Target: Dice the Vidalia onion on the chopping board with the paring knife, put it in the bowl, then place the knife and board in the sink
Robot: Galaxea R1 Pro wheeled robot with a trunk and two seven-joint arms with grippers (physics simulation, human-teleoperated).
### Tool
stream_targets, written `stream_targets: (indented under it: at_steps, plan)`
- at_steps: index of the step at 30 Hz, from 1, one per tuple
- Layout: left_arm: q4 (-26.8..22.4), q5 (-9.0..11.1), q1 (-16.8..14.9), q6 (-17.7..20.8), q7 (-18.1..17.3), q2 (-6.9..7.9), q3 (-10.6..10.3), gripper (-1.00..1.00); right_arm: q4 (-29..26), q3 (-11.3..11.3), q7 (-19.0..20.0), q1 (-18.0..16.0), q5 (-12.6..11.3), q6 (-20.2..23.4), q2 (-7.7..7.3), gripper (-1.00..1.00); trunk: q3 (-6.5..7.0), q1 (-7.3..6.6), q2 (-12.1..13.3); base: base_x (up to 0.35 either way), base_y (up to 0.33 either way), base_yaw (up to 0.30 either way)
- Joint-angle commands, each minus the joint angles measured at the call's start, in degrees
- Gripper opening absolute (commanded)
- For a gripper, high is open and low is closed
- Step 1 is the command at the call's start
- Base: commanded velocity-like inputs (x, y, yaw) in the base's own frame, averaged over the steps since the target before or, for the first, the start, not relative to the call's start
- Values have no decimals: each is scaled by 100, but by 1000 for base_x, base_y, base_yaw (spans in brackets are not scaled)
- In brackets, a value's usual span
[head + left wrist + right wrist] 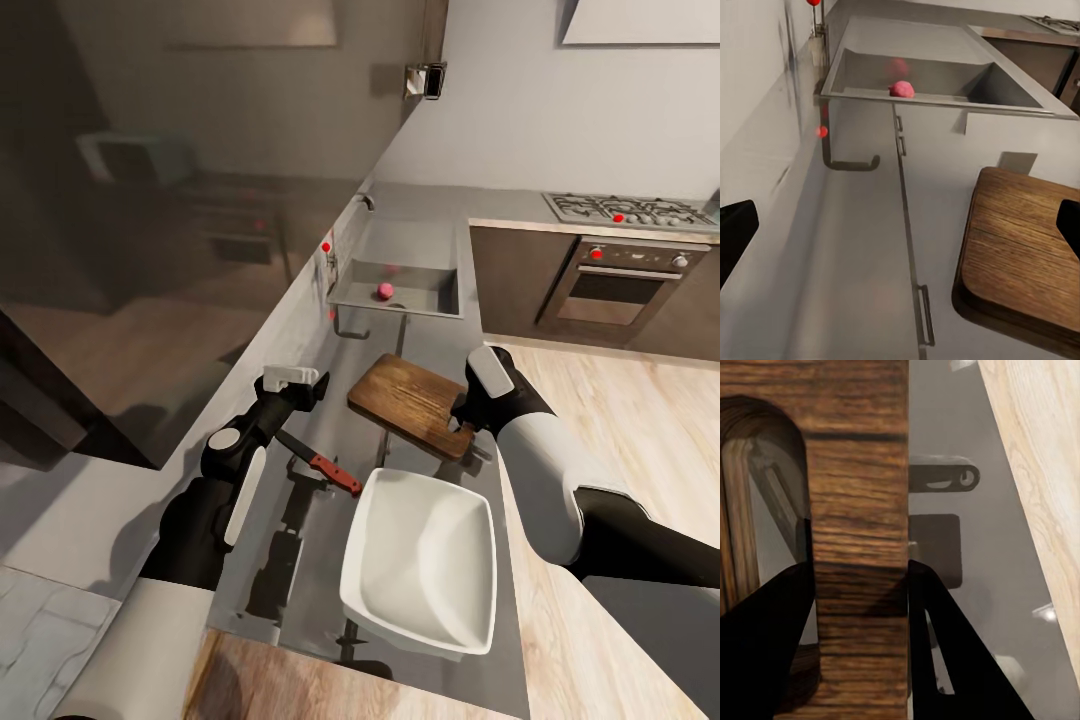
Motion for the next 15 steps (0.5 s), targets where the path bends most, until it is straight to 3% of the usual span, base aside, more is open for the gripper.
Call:
stream_targets:
  at_steps: [1, 15]
  plan:
    - [-9, -3, -4, 35, -23, -3, 6, 100, -8, -24, -49, -3, -99, -16, 4, -100, -8, 11, -8, 0, 0, 0]
    - [-6, -3, -4, 35, -23, -3, 6, 100, -8, -24, -49, -3, -99, -16, 4, -100, 98, 11, -8, 0, 0, 0]
